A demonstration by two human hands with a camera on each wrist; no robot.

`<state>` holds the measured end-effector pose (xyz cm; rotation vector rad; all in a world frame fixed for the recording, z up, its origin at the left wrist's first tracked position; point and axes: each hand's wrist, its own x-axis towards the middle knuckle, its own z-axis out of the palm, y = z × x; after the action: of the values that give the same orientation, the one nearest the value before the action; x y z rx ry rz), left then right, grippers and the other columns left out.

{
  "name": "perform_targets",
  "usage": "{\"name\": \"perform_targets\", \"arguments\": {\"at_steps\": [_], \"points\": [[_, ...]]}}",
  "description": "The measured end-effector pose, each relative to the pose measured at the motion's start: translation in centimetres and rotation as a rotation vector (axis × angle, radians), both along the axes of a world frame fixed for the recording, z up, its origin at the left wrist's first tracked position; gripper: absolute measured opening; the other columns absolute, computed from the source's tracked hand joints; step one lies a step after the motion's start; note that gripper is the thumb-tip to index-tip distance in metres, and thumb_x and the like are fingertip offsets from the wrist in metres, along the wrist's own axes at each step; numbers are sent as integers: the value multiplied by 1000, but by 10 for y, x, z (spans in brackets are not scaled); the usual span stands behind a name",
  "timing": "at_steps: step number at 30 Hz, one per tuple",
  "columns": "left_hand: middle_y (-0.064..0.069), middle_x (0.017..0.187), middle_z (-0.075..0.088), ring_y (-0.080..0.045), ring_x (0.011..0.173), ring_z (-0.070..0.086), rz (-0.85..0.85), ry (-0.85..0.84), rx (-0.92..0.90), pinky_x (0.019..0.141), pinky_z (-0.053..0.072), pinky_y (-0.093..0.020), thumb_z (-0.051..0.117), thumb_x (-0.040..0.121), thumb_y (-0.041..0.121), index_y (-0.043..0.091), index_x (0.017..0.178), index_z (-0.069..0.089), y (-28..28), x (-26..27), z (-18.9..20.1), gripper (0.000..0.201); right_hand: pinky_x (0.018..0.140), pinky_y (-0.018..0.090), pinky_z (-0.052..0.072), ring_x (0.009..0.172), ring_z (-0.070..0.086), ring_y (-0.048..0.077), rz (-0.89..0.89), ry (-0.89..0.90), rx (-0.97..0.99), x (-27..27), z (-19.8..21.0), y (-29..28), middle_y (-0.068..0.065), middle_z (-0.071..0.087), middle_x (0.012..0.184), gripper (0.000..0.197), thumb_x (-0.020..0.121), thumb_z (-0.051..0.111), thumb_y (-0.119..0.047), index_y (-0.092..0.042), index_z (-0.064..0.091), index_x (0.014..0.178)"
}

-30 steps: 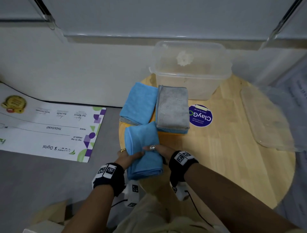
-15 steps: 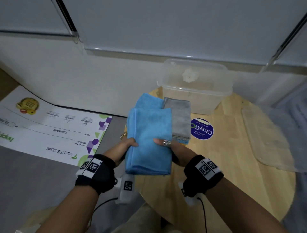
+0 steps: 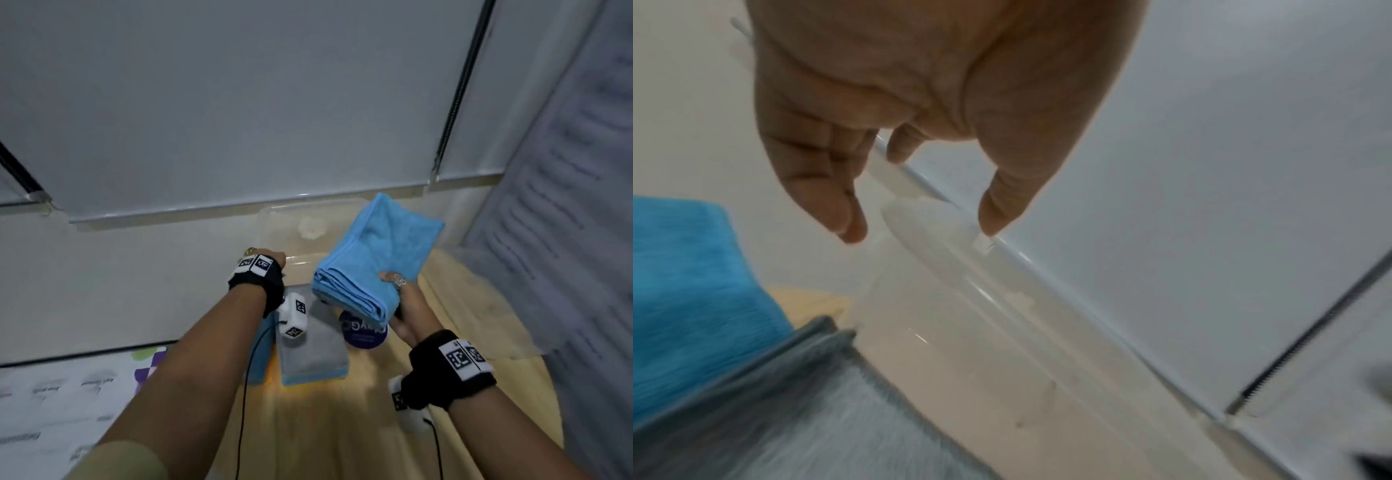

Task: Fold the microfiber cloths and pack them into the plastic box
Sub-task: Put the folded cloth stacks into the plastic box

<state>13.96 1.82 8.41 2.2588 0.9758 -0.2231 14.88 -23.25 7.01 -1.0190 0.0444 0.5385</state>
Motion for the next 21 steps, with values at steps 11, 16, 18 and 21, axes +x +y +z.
{"name": "perform_targets", "arguments": {"at_steps": [11, 16, 18, 21], "points": [[-5, 90, 58, 0, 46, 60, -153, 78, -105, 57, 48, -9, 51, 94, 18, 0, 124, 52, -1, 102, -17, 35, 92, 51, 50, 113, 59, 36, -287, -83, 6, 73, -3, -42, 18, 58, 128, 70, 68, 66, -7, -7, 44, 134], [-2, 43, 62, -12, 43, 61, -103, 35, -218, 48, 53, -21, 52, 87, 4, -10, 144, 3, -65, 122, -30, 76, 90, 48, 52, 114, 59, 35, -349, -77, -35, 102, -1, -65, 18, 58, 128, 71, 66, 69, -10, -4, 46, 133], [-16, 89, 70, -25, 62, 66, -102, 11, -195, 57, 58, -32, 52, 86, 3, 2, 144, -18, -85, 123, -40, 91, 86, 45, 54, 114, 59, 35, -374, -78, -42, 108, -2, -74, 18, 58, 129, 75, 64, 71, -12, -4, 45, 134], [-16, 117, 59, -31, 78, 66, -140, 33, -135, 65, 59, -33, 53, 87, 3, 7, 145, -20, -94, 121, -47, 93, 86, 44, 55, 113, 60, 34, -375, -70, -56, 110, -6, -86, 17, 59, 128, 72, 66, 69, -12, -3, 45, 133]]}}
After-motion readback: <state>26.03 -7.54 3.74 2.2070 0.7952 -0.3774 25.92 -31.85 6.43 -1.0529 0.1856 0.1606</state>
